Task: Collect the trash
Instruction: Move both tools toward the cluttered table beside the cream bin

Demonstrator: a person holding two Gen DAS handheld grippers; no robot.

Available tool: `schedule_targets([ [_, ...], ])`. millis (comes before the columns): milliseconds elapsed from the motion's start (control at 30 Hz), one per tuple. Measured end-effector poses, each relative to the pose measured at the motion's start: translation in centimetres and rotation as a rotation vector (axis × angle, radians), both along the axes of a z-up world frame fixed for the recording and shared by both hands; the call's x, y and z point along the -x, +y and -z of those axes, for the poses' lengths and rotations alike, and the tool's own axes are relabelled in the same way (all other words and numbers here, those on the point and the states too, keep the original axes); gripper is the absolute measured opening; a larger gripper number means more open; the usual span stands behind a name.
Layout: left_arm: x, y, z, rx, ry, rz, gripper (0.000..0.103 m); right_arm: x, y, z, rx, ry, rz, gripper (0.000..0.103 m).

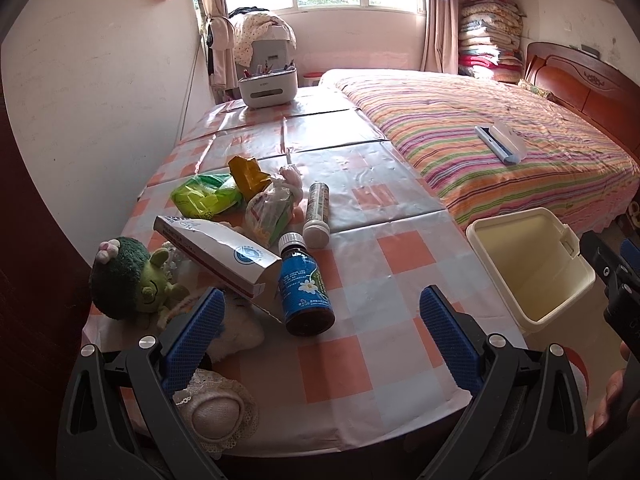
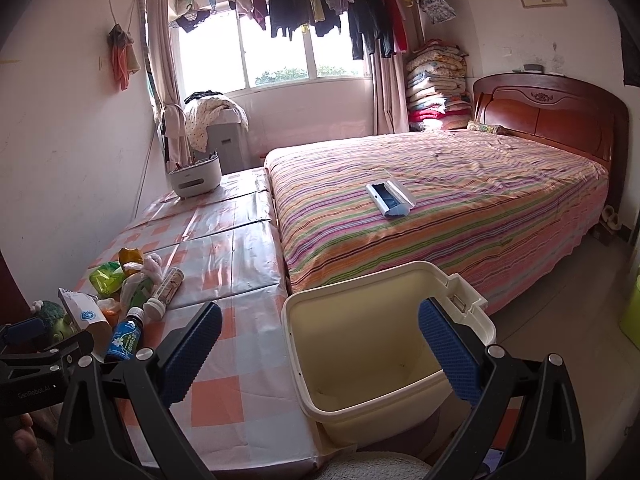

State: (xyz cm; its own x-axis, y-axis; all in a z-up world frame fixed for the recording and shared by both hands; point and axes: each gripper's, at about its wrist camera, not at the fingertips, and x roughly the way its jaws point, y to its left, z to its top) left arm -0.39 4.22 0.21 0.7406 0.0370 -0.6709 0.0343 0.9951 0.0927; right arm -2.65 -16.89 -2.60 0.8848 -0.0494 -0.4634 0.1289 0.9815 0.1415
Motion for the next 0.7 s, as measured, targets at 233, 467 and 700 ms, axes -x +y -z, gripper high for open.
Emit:
schedule_targets([
  [233,0.7,1.1,-0.9,-0.002,-0.028,-0.022,0.097,-0.8,0.5,1.4,-0.02,0.064,-0.011,0.096],
  [467,0.8,1.3,-1.3,0.005,-0.032,-0.022,0.097,-1.3,1.2,2.6,-0.017,0.105,-0.031,0.096],
  [700,1.0,0.8,-1.6,-0.013,-0.028,-0.019,0.097,-1.6,1.6,4.1,-0.045,0.142,-0.051,0.096],
])
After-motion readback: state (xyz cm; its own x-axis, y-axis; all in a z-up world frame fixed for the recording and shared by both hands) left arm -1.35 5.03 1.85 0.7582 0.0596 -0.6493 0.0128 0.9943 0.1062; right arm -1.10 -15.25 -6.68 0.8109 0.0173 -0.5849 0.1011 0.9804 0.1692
